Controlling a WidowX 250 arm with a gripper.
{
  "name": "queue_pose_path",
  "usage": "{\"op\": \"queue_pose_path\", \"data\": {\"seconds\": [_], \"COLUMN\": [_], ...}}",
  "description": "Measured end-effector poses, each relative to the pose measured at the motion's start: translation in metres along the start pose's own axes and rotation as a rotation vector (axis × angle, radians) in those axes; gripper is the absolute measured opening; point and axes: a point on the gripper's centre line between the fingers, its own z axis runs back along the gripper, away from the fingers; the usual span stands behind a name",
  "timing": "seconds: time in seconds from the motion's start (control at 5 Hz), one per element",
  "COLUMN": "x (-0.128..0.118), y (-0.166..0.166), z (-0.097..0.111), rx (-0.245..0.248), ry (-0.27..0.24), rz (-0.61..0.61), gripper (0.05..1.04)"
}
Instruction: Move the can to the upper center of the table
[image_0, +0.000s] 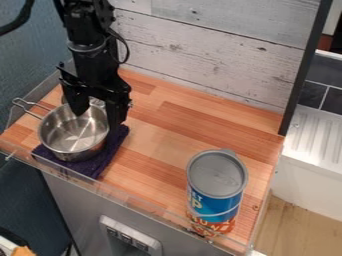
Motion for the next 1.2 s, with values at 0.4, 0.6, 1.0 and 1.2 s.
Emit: {"op": "queue_pose_path", "data": {"seconds": [0.4, 0.6, 1.0, 1.2], "x": [-0.015, -0.034, -0.064, -0.070], "y": [-0.022, -0.055, -0.130, -0.159], "z": [0.005, 0.025, 0.028, 0.024], "rx": [-0.006, 0.018, 0.016, -0.012], "ry": [0.043, 0.036, 0.037, 0.034], "rz": [-0.049, -0.107, -0.261, -0.295], "gripper": [1.001, 1.001, 1.001, 1.001]}}
